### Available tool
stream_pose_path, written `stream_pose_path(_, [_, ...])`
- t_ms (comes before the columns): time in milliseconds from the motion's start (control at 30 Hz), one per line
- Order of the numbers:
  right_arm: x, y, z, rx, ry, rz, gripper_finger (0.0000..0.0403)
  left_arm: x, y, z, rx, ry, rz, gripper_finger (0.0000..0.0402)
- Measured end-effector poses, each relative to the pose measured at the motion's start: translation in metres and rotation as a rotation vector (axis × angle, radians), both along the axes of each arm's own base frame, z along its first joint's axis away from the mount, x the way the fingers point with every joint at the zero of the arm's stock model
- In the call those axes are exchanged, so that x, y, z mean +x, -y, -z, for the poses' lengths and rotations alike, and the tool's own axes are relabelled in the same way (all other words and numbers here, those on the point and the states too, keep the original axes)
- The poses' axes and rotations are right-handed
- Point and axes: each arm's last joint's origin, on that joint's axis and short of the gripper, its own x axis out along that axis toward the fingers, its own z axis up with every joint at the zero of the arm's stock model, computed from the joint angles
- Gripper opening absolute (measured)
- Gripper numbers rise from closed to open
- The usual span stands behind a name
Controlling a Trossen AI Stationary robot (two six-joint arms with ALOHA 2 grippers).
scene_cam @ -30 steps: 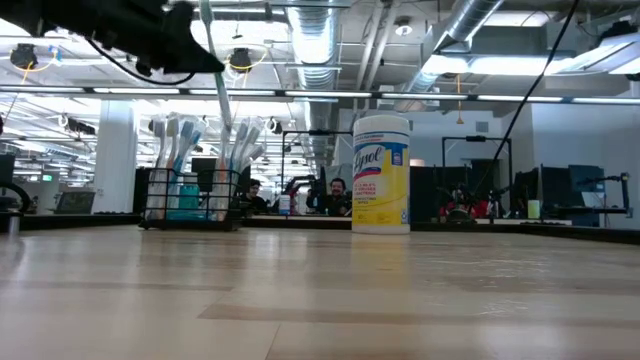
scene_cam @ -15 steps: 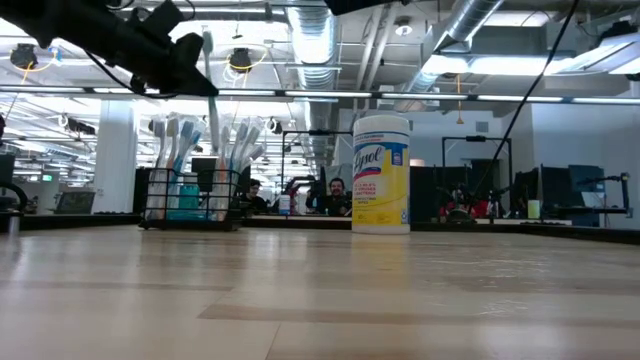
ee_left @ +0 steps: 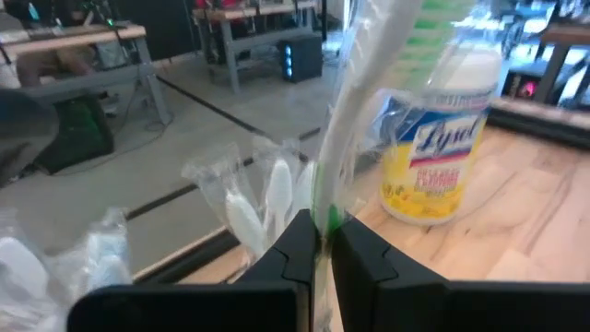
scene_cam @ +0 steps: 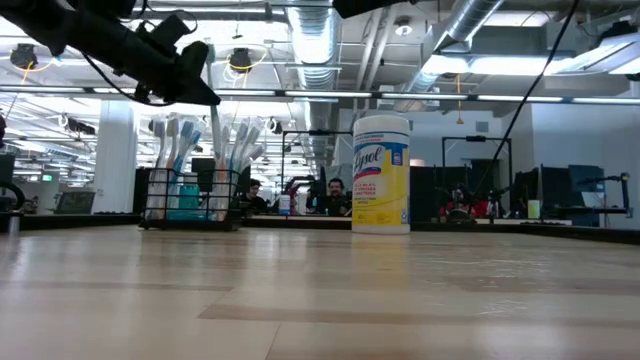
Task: Pick & Place toothbrushing station
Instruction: Put the green toothbrush into the mesh organizer
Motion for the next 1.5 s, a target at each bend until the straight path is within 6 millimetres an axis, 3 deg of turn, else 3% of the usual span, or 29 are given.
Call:
stream_pose_path(833, [0.0, 0.0, 0.0, 0.005, -0.002, 0.005, 0.0116, 0.023, -0.024, 0.045, -0.149, -0.114, -0.116, 0.0009])
stream_pose_path(1500, [-0.002, 0.001, 0.003, -0.004, -0.034, 0.002, 0.0116, 0.033, -0.032, 0.064, -0.229, -0.098, -0.134, 0.0025])
